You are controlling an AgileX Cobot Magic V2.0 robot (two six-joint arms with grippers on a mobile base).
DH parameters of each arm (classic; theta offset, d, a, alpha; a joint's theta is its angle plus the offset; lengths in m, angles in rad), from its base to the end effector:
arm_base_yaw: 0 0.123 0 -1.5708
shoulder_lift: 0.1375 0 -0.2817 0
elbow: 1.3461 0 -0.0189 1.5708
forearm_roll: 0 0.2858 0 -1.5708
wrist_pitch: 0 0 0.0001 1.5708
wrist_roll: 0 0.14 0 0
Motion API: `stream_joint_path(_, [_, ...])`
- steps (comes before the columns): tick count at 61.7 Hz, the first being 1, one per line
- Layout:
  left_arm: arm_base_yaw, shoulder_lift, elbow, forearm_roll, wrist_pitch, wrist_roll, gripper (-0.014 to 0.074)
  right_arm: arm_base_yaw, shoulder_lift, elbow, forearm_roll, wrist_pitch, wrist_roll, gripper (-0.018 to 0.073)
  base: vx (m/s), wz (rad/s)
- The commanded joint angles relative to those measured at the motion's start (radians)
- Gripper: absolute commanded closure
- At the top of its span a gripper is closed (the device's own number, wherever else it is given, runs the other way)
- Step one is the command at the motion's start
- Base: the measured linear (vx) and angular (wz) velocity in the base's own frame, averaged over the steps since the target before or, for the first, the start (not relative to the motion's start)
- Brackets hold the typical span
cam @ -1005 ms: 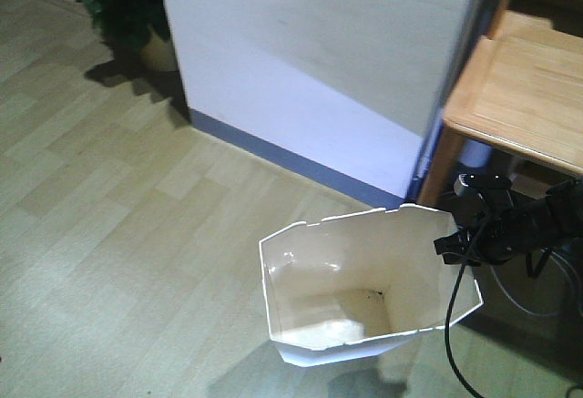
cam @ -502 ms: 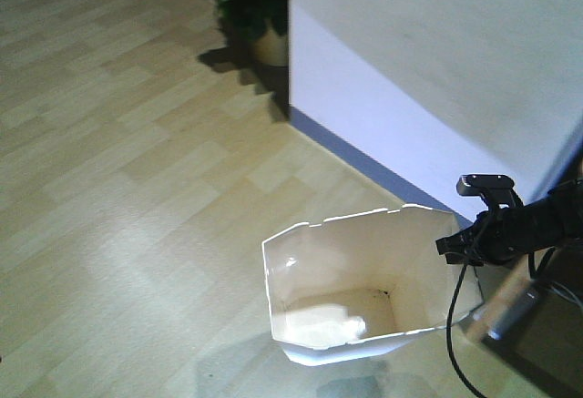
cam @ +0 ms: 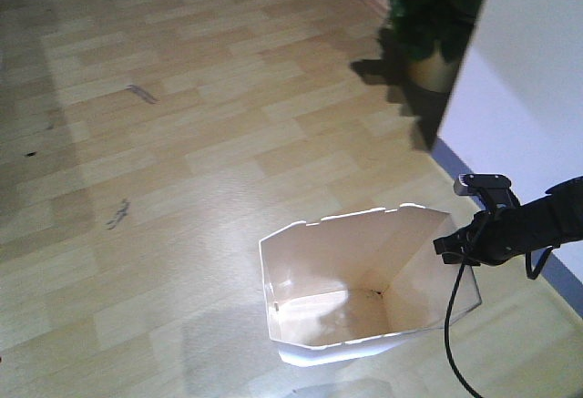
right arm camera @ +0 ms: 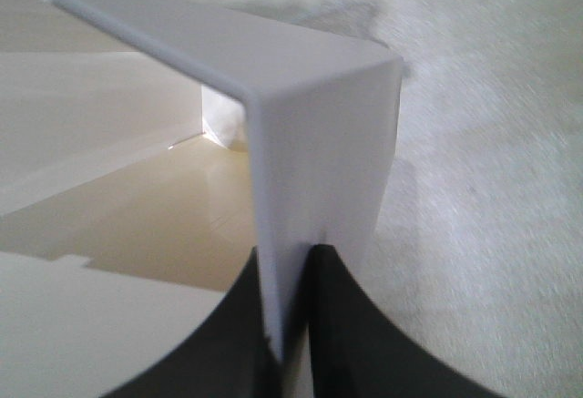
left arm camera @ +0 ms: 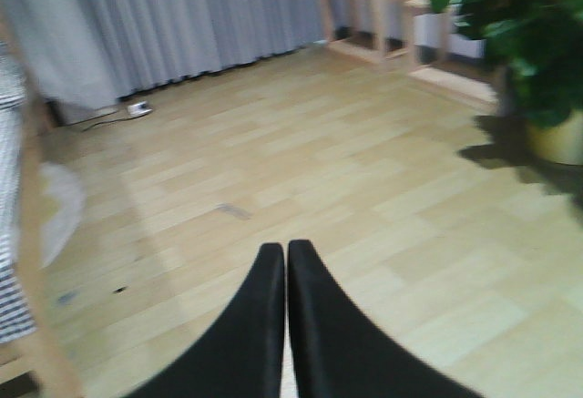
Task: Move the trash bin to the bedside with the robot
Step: 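Drive the base, carrying the bin in the right gripper, toward the bed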
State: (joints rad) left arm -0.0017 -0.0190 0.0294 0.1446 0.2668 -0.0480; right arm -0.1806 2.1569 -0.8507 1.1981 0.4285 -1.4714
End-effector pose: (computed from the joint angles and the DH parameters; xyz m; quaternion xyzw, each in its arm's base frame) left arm 0.1412 0.0051 0.1709 0.0238 0.7697 0.0433 0.6365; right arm 0.3311 -0.0053 -0.0545 -0.0798 0.9730 0.1686 0.1362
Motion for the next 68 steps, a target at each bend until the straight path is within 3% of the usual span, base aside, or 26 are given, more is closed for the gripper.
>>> stream_joint_path(1, [-0.006, -0.01, 0.029, -0.004, -0.073, -0.008, 0.0602, -0.004, -0.072, -0.017, 0.059, 0.15, 0.01, 0.0566, 0.18, 0.63])
stream_joint_path(30, [-0.006, -0.01, 0.029, -0.004, -0.073, -0.008, 0.0602, -0.004, -0.072, -0.017, 0.059, 0.15, 0.01, 0.0566, 0.22, 0.48])
stream_joint_path(68, [-0.006, -0.01, 0.029, -0.004, -0.073, -0.008, 0.0602, -0.004, -0.072, -0.017, 0.059, 0.15, 0.01, 0.0566, 0.31, 0.1])
